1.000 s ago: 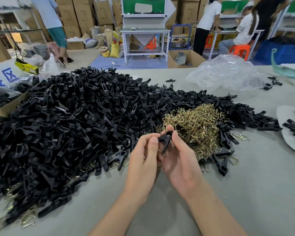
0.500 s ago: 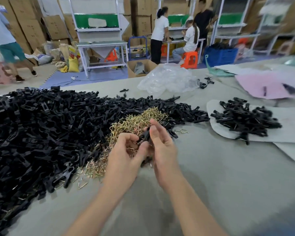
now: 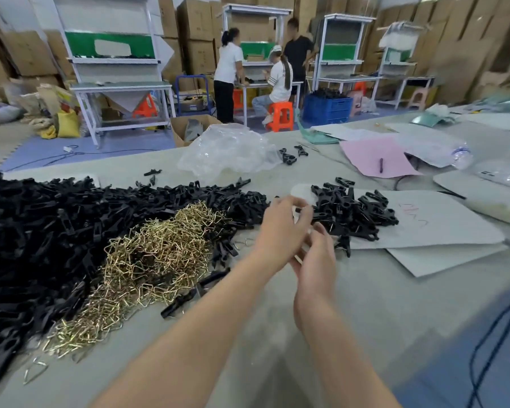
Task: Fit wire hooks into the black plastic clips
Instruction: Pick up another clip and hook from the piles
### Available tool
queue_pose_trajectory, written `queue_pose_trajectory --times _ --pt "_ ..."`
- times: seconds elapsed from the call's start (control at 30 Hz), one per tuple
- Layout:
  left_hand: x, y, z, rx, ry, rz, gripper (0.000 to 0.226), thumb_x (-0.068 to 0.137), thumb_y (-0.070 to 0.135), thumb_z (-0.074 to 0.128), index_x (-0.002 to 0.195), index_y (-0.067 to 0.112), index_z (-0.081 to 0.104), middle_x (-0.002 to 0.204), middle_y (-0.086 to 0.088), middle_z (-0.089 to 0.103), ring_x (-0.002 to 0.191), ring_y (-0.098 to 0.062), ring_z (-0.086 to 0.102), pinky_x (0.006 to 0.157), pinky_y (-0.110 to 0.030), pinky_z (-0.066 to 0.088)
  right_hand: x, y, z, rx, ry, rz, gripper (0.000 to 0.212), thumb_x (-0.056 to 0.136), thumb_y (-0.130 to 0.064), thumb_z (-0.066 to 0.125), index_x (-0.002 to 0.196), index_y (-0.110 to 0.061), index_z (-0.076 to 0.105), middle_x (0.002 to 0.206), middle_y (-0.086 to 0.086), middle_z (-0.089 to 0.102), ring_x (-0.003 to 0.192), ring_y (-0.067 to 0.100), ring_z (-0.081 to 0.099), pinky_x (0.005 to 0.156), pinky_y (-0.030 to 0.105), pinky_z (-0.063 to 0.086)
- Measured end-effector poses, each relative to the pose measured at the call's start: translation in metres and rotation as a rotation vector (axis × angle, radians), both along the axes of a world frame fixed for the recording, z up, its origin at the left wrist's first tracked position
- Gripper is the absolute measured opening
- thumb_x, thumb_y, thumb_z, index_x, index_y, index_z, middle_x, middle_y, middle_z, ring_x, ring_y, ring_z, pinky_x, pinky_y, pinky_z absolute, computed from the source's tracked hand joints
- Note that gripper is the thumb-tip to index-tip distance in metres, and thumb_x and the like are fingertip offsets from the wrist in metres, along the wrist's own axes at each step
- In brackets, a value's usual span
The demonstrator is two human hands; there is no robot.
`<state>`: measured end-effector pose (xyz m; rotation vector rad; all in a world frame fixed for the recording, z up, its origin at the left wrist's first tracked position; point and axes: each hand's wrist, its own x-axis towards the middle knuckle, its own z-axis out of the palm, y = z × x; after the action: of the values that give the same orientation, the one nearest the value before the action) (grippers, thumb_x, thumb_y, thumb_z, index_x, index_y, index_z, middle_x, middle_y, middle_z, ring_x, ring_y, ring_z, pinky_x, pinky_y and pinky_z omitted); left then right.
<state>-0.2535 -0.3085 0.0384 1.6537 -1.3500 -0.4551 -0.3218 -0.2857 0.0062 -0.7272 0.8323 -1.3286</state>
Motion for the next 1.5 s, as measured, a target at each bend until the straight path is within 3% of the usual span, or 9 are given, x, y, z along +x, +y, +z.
queue_pose_trajectory --times 0.13,0.23,0.37,0.47,0.6,0.7,1.0,1.23,1.5 --pt "0.059 0.087 -0.023 -0.103 -0.235 0.112 0.022 0.099 0.028 0.054 0.119 0.023 0.061 0.123 0.014 0.051 0.118 -0.002 0.048 0.099 -0.010 0.035 0.036 0.022 0.003 -0.065 0.047 0.095 0.027 0.104 -0.015 0.045 0.124 -0.027 0.058 0.118 0.001 0.065 0.093 0.014 0.068 0.081 0.027 0.055" --pt "0.115 0.172 -0.043 -0.118 -0.384 0.276 0.024 0.097 0.032 0.052 0.119 0.029 0.059 0.125 0.021 0.047 0.122 0.008 0.041 0.102 -0.003 0.026 0.077 0.055 0.000 -0.209 0.124 0.207 0.029 0.103 -0.013 0.046 0.116 -0.036 0.058 0.115 -0.006 0.062 0.089 0.006 0.063 0.075 0.019 0.052" --pt "0.178 0.264 -0.066 -0.046 -0.513 0.618 0.023 0.094 0.015 0.060 0.116 0.020 0.063 0.122 0.008 0.056 0.113 -0.013 0.052 0.100 -0.030 0.040 0.130 0.105 -0.011 -0.391 0.285 0.387 0.038 0.100 -0.012 0.048 0.124 -0.040 0.055 0.117 -0.018 0.058 0.075 -0.005 0.058 0.067 0.015 0.048" --pt "0.204 0.301 -0.079 0.068 -0.592 0.782 0.022 0.094 0.013 0.063 0.116 0.012 0.065 0.121 -0.004 0.062 0.112 -0.028 0.057 0.098 -0.044 0.043 0.162 0.131 -0.019 -0.529 0.439 0.476 0.039 0.101 -0.015 0.047 0.131 -0.041 0.050 0.123 -0.023 0.053 0.094 -0.005 0.057 0.077 0.019 0.048" --pt "0.215 0.296 -0.082 0.265 -0.657 0.841 0.036 0.092 0.029 0.067 0.124 0.013 0.065 0.131 -0.007 0.060 0.120 -0.032 0.056 0.097 -0.049 0.044 0.183 0.142 -0.033 -0.708 0.586 0.465 0.039 0.102 -0.011 0.047 0.132 -0.035 0.050 0.122 -0.018 0.051 0.091 0.001 0.057 0.074 0.020 0.049" --pt "0.222 0.286 -0.079 0.348 -0.796 0.820 0.043 0.090 0.041 0.068 0.123 0.014 0.067 0.122 -0.010 0.062 0.108 -0.034 0.061 0.086 -0.048 0.047 0.187 0.137 -0.043 -0.699 0.619 0.448 0.039 0.101 -0.010 0.049 0.128 -0.038 0.053 0.116 -0.020 0.051 0.079 0.002 0.056 0.065 0.019 0.046" --pt "0.233 0.292 -0.082 0.252 -1.000 0.665 0.036 0.081 0.024 0.078 0.115 0.015 0.072 0.099 -0.002 0.066 0.089 -0.030 0.063 0.067 -0.043 0.054 0.189 0.127 -0.046 -0.684 0.593 0.430 0.043 0.097 -0.004 0.051 0.119 -0.040 0.058 0.110 -0.022 0.053 0.084 0.005 0.057 0.067 0.015 0.045" --pt "0.232 0.293 -0.082 0.213 -0.883 0.680 0.050 0.073 0.002 0.083 0.117 0.020 0.069 0.104 0.004 0.066 0.096 -0.024 0.061 0.074 -0.034 0.056 0.186 0.128 -0.046 -0.656 0.550 0.492 0.047 0.096 -0.004 0.045 0.115 -0.044 0.058 0.112 -0.020 0.054 0.089 0.008 0.062 0.065 0.015 0.046" --pt "0.234 0.301 -0.068 -0.257 -0.253 0.811 0.022 0.102 0.019 0.050 0.115 0.029 0.066 0.112 0.019 0.063 0.099 -0.003 0.063 0.086 -0.016 0.049 0.185 0.129 -0.040 -0.546 0.442 0.585 0.047 0.099 -0.005 0.047 0.105 -0.049 0.061 0.101 -0.019 0.062 0.077 0.009 0.063 0.054 0.016 0.044"
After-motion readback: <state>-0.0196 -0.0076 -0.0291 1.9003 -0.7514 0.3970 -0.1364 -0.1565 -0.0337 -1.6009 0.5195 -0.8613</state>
